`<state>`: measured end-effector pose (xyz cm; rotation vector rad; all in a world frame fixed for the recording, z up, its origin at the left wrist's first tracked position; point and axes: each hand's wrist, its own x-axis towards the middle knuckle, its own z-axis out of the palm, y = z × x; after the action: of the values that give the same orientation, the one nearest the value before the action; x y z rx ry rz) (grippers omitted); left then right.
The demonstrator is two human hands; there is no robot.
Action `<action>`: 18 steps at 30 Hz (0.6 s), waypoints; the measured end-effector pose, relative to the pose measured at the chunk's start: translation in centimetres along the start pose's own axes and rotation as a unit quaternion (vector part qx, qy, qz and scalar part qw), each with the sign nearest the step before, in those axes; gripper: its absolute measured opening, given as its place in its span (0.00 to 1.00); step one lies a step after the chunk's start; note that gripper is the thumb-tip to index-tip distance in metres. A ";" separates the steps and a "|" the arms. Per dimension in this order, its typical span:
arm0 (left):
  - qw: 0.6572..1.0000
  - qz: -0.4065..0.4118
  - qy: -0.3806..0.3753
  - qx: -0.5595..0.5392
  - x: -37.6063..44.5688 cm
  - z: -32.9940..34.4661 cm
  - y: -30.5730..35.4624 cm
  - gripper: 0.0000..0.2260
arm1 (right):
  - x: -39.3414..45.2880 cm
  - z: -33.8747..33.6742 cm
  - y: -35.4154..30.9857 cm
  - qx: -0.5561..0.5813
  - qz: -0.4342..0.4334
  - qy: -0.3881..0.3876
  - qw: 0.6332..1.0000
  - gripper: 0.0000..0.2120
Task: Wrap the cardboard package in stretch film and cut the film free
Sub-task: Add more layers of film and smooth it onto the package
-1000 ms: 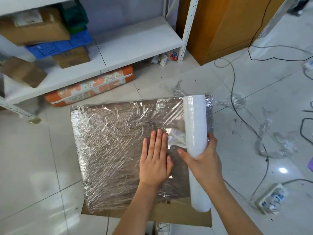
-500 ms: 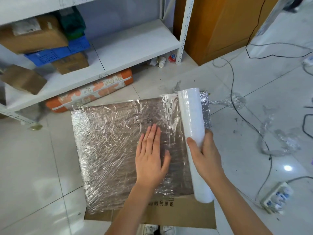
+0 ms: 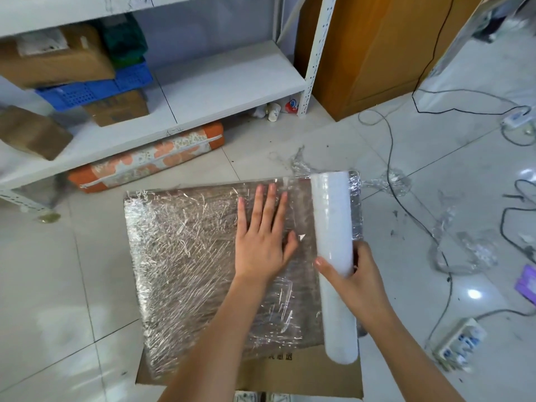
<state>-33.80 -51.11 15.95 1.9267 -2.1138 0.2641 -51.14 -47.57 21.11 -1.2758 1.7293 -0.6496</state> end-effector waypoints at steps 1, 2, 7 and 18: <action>1.000 -0.002 -0.004 -0.004 0.2 0.0 -0.1 0.29 | 0.0 -0.1 -0.2 0.004 -0.002 0.014 1.000 0.25; 1.000 -0.004 -0.011 -0.005 0.3 -0.1 -0.2 0.28 | 0.1 -0.4 -0.4 0.006 -0.006 0.031 0.999 0.25; 1.000 -0.003 -0.020 -0.007 0.5 0.1 -0.3 0.28 | 1.2 -1.3 -0.8 -0.028 -0.004 0.081 0.996 0.27; 0.999 -0.014 0.008 -0.048 1.0 -0.4 -0.6 0.29 | 2.1 -1.2 -0.4 -0.058 0.008 0.115 0.992 0.25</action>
<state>-33.26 -52.01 16.61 1.8920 -2.0500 0.1690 -52.22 -49.79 21.28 -1.3042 1.9893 -0.7196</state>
